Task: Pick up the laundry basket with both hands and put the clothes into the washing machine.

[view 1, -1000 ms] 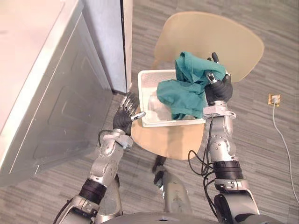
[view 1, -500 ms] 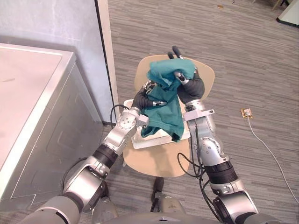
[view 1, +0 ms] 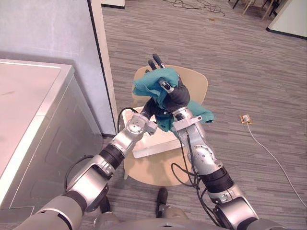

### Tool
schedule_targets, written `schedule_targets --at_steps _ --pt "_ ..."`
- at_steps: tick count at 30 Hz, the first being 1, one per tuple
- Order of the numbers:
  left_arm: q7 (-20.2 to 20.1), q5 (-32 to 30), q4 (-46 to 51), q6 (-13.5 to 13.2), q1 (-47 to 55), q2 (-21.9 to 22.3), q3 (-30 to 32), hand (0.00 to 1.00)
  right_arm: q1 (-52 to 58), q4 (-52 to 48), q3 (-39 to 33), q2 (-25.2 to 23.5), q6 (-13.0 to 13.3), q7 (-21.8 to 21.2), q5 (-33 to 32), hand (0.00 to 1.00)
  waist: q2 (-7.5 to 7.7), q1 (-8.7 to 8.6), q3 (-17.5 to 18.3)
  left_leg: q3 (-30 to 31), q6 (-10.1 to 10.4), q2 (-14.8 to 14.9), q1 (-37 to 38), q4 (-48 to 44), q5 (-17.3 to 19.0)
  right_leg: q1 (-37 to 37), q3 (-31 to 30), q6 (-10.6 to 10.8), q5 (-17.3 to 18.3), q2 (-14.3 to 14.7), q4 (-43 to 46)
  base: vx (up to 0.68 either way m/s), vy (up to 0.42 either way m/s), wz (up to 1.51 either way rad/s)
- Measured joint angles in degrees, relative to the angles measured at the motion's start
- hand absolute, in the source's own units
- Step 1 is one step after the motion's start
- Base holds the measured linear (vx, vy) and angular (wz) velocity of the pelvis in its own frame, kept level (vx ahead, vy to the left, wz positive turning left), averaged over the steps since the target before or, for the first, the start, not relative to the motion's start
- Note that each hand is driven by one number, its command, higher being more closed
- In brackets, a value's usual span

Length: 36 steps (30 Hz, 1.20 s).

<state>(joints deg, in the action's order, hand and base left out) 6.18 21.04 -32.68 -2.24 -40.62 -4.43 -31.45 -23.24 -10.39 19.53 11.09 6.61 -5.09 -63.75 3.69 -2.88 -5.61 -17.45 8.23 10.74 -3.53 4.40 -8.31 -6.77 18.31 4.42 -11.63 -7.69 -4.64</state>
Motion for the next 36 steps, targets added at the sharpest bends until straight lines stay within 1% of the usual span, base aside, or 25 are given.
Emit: schedule_targets --at_steps 2,5,7,8,10,13,15,17,18,19,20,21,23,24,26,27,28,29,30,31,32,33,34,35,36 --pt "1.4 0.1 0.0 -0.7 0.6 0.0 0.2 1.00 0.2 0.0 0.0 -0.2 0.4 0.0 0.1 0.00 0.00 -0.03 0.0 0.0 0.0 0.0 0.1 0.0 0.0 0.0 -0.2 0.1 0.2 0.0 0.0 -0.01 0.005 -0.05" --pt "3.5 0.1 0.5 -1.1 3.3 0.3 2.9 1.00 2.5 0.0 -0.7 -1.3 1.6 0.2 1.6 0.00 -0.01 -0.50 0.9 0.0 0.1 0.0 0.2 0.0 0.1 0.0 -0.3 0.3 0.3 0.0 0.0 0.00 0.000 0.00" --pt "4.7 0.2 0.5 -1.1 4.6 0.5 5.2 1.00 5.4 0.0 -1.4 -1.8 1.8 0.4 5.4 0.00 -0.04 -0.52 1.3 0.0 0.1 0.0 0.7 0.0 0.1 0.4 -0.3 0.3 0.2 0.0 0.0 0.00 0.000 0.00" --pt "4.9 0.2 0.8 -1.1 5.0 0.6 6.2 1.00 5.9 0.0 -1.9 -2.0 1.8 0.4 6.1 0.00 -0.10 -0.52 1.4 0.0 -0.1 0.0 0.7 0.0 -0.1 0.5 -0.2 0.3 0.2 0.1 0.0 0.00 0.000 0.00" --pt "6.1 0.2 4.7 -1.2 7.2 0.5 10.5 1.00 7.0 0.0 -3.2 -2.4 1.9 1.1 10.4 0.00 -0.25 -0.66 1.8 0.0 -0.2 -0.1 0.8 0.0 -0.1 0.5 -0.3 0.2 0.2 0.1 0.0 0.00 0.000 0.00" --pt "6.9 0.3 10.3 -2.1 9.7 0.3 16.9 1.00 7.3 0.3 -5.9 -2.7 1.9 3.2 14.1 0.00 -0.62 -0.51 2.3 -0.1 -0.2 0.0 1.2 0.0 -0.1 0.9 -0.3 0.1 0.1 0.2 0.0 0.00 0.000 0.00" --pt "7.7 1.1 13.6 -2.9 11.0 0.1 20.2 1.00 7.3 1.1 -7.7 -2.7 1.9 3.6 16.0 0.00 -0.86 -0.47 2.4 -0.1 -0.1 0.1 2.0 0.0 0.0 1.7 -0.3 0.1 0.3 0.3 0.0 0.00 0.000 0.00" --pt "8.5 1.4 18.6 -3.7 13.5 0.0 24.8 1.00 7.4 3.5 -10.1 -2.9 2.0 5.0 19.3 0.00 -1.49 -0.35 2.8 0.2 -0.1 0.2 2.8 0.0 0.2 2.8 -0.1 0.5 0.9 0.3 0.0 -0.01 0.009 0.04" --pt "8.6 1.3 20.1 -4.1 14.5 0.1 25.9 1.00 7.4 4.0 -10.7 -2.9 2.0 5.3 19.8 0.00 -1.74 -0.36 3.1 0.2 0.0 0.2 2.8 0.0 0.3 2.9 0.0 0.5 0.9 0.3 0.0 -0.01 0.010 0.04" --pt "8.7 1.3 23.1 -4.9 16.5 0.1 28.2 1.00 7.4 4.8 -12.2 -2.9 2.0 5.7 21.5 0.00 -2.37 -0.16 3.5 0.2 0.1 0.3 2.9 0.0 0.6 2.9 0.0 0.4 1.0 0.4 0.0 0.00 0.000 0.00" --pt "8.9 1.3 25.7 -5.4 18.3 0.1 30.6 1.00 7.4 4.9 -13.7 -2.9 2.0 6.2 21.6 0.00 -3.01 0.22 3.9 0.3 0.0 0.4 2.9 0.0 0.8 2.9 0.0 0.0 1.3 0.5 0.0 0.00 0.000 0.00" --pt "9.1 1.2 26.9 -5.6 19.2 0.1 31.8 1.00 7.4 4.9 -14.4 -2.9 2.0 6.8 22.4 0.00 -3.32 0.42 4.1 0.3 0.0 0.5 2.8 -0.2 0.9 3.0 0.0 0.0 1.3 0.6 0.0 0.00 0.000 0.00" --pt "10.0 1.2 32.1 -5.9 23.6 0.2 37.4 1.00 7.3 5.9 -16.7 -2.5 2.1 7.1 25.9 0.00 -3.96 1.19 4.2 0.8 0.3 1.6 2.8 -2.8 1.8 4.4 0.2 -0.2 1.8 1.3 0.0 0.01 -0.011 0.02" --pt "10.1 1.2 33.6 -6.1 24.8 0.2 38.9 1.00 7.2 6.5 -17.1 -2.3 2.3 7.1 26.6 0.00 -4.08 1.26 4.1 1.2 0.5 1.9 2.8 -3.6 2.2 4.9 0.5 -0.2 1.9 1.6 0.0 0.01 -0.028 0.17" --pt "10.3 1.2 37.4 -6.9 27.9 0.3 42.1 1.00 7.2 8.0 -18.4 -1.2 2.5 7.8 28.2 0.00 -4.51 1.99 4.2 2.6 0.7 2.7 2.0 -5.4 2.9 5.8 1.6 -0.6 2.5 2.1 0.0 -0.01 -0.024 0.29" --pt "10.5 1.2 39.8 -7.4 29.7 0.5 44.2 1.00 6.7 8.8 -19.6 -0.4 2.5 8.3 28.6 0.00 -4.85 2.43 4.1 4.0 0.6 3.0 0.1 -6.8 3.0 6.0 3.0 -0.8 2.7 2.3 0.0 -0.05 -0.019 0.61" --pt "10.7 1.2 41.3 -8.0 30.9 1.0 46.1 1.00 6.1 9.7 -21.2 0.7 2.4 9.6 31.7 0.00 -5.47 2.65 4.1 6.2 0.4 3.0 -1.9 -8.0 3.0 6.1 5.1 -0.8 3.0 2.3 0.2 -0.07 -0.013 0.75" --pt "10.8 1.2 41.6 -8.2 31.3 1.3 46.8 1.00 6.0 9.9 -22.3 1.4 2.4 9.7 32.8 0.00 -5.81 3.01 4.0 6.9 0.1 3.0 -2.8 -8.5 2.9 6.1 6.2 -0.8 3.3 2.3 0.6 -0.06 -0.003 0.84" --pt "11.0 1.2 42.0 -8.3 32.0 1.4 47.9 1.00 5.4 10.5 -23.6 2.6 2.4 10.6 34.2 0.00 -6.54 3.36 3.6 7.3 -2.4 3.3 -3.7 -8.5 2.8 6.1 7.9 -1.3 4.2 2.4 1.8 -0.09 -0.018 1.06" --pt "11.3 1.2 43.2 -8.4 33.7 1.3 49.6 1.00 4.2 11.6 -26.4 3.9 1.9 11.9 36.9 0.00 -6.82 3.49 3.3 6.3 -10.6 3.4 -4.8 -7.1 4.4 6.0 9.3 -2.8 6.8 3.0 3.0 -0.03 -0.065 1.39" --pt "11.5 1.1 43.2 -8.5 34.1 1.0 50.5 1.00 4.2 11.5 -28.8 4.4 1.8 12.4 38.4 0.00 -5.61 3.43 3.4 0.8 -16.1 4.1 -5.0 -7.9 8.3 6.6 9.9 -3.7 7.1 3.1 2.5 -0.02 -0.066 1.56" --pt "11.5 1.1 43.3 -8.6 34.0 1.0 51.0 1.00 3.8 11.5 -30.6 5.2 1.9 13.0 39.7 0.00 -4.79 3.04 3.2 -2.8 -16.7 4.7 -6.1 -10.3 10.3 7.2 10.7 -4.5 6.3 2.7 1.4 0.00 -0.020 1.61" --pt "11.7 0.9 43.5 -9.5 34.8 1.7 51.1 1.00 2.4 11.8 -33.5 7.8 1.8 14.0 41.5 0.00 -5.79 3.38 2.0 -7.7 -16.1 9.3 -9.6 -23.3 12.7 7.7 14.8 -4.6 6.6 1.7 3.2 -0.01 0.095 1.36" --pt "11.7 0.0 43.6 -9.7 37.3 1.9 51.0 1.00 2.4 11.4 -36.2 8.6 1.7 14.5 42.9 0.00 -6.00 4.19 1.8 -11.7 -16.8 12.0 -9.6 -34.3 13.8 8.1 16.6 -4.5 6.8 1.0 4.7 0.01 0.117 1.10" --pt "11.6 0.0 43.9 -9.7 38.4 2.0 50.9 1.00 2.8 10.9 -37.2 8.6 1.7 14.6 43.9 0.00 -6.31 4.19 1.9 -13.0 -17.0 12.4 -8.7 -37.7 14.1 8.7 17.8 -4.3 6.9 0.7 4.9 0.06 0.138 0.97"
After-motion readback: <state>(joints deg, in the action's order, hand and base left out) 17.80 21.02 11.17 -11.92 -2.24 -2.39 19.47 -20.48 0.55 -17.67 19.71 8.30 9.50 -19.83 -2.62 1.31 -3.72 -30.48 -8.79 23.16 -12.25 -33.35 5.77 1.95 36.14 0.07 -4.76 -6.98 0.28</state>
